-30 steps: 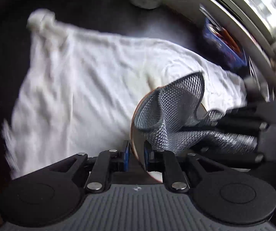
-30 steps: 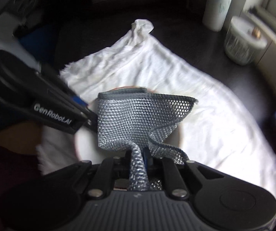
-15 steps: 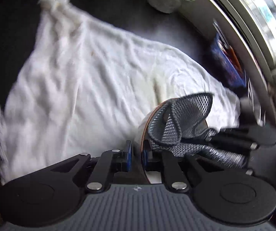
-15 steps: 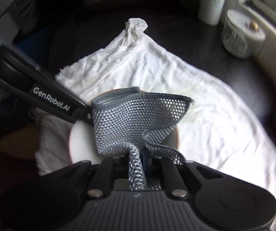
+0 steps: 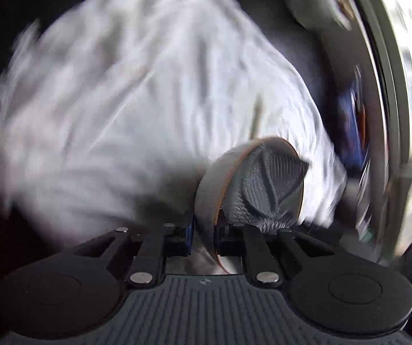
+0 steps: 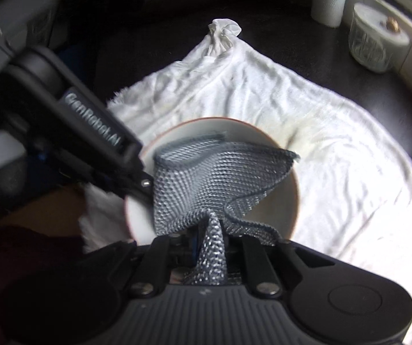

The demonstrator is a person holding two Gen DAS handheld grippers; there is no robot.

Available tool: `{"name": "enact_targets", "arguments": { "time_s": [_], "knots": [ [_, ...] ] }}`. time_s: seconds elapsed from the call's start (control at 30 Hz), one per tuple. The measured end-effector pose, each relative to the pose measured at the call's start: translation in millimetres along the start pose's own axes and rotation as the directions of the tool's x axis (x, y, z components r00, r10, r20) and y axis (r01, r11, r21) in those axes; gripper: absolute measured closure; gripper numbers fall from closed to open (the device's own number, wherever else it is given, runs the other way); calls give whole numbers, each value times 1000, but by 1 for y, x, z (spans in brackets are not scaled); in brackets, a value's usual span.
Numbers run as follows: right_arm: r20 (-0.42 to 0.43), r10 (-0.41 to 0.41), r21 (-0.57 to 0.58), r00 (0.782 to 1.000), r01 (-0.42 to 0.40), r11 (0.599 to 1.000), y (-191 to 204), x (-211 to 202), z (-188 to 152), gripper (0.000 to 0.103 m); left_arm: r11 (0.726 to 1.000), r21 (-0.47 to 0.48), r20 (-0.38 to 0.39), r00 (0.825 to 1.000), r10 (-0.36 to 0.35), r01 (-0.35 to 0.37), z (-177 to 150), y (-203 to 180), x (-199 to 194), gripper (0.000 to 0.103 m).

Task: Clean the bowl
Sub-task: 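Keep scrubbing the bowl with the right gripper while the left gripper tilts the bowl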

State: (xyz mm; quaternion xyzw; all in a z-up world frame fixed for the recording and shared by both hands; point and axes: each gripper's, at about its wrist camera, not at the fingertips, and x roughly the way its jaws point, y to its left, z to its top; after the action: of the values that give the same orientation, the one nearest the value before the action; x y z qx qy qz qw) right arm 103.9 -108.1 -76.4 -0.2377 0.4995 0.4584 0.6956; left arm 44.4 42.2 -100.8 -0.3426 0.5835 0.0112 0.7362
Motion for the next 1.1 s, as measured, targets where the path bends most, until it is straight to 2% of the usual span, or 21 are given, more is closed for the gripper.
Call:
{"name": "enact_targets", "arguments": {
  "time_s": [0.07,0.13,0.23,0.33,0.37,0.4,0.47,0.6,0.67,0.73,0.8,0.87,0.97,1.03,1.1],
  "knots": [
    [6,-37,-38,999,38,999,-3,-4,3,93,983,168,34,997,67,-72,7,-18,-2,90],
    [11,-65,-82,998,66,994,-9,-8,8,94,949,290,65,992,111,-125,17,-31,-3,90],
    [-8,-60,-121,998,58,991,-16,-8,12,94,896,435,49,996,79,-92,32,-40,1,90],
    [-23,-46,-119,999,43,992,-19,-6,12,95,848,523,55,996,74,-92,28,-43,0,90],
    [-26,-40,-111,999,37,993,-20,-5,12,95,844,528,56,996,74,-93,26,-42,0,91],
    [-28,-34,-107,999,31,994,-19,-4,11,95,848,522,58,996,71,-91,23,-40,0,91],
    [-17,-28,-77,999,26,997,-17,-3,9,95,891,448,55,997,52,-71,19,-30,0,92],
    [3,-4,14,1000,4,1000,-16,-4,6,95,969,245,50,999,2,-15,13,-7,0,92],
    [13,2,54,1000,-3,999,-14,-4,4,95,993,115,44,999,-24,19,10,5,-2,92],
    [12,16,76,1000,-17,997,-12,-3,3,95,999,11,46,998,-38,38,6,13,-3,92],
    [14,37,92,999,-38,995,-9,-3,1,95,992,-106,32,997,-64,67,1,23,-1,91],
    [14,84,114,996,-85,990,-5,-3,-2,93,972,-213,20,995,-93,95,-3,32,1,90],
    [16,94,116,995,-96,989,-1,-3,-3,89,939,-319,12,991,-132,129,-10,42,3,88],
    [15,102,114,995,-103,988,1,-3,-5,89,946,-298,-4,991,-136,129,-12,40,2,88],
    [-5,79,65,997,-79,995,4,-2,-6,90,983,-158,-17,996,-93,89,-9,25,1,88]
  ]
}}
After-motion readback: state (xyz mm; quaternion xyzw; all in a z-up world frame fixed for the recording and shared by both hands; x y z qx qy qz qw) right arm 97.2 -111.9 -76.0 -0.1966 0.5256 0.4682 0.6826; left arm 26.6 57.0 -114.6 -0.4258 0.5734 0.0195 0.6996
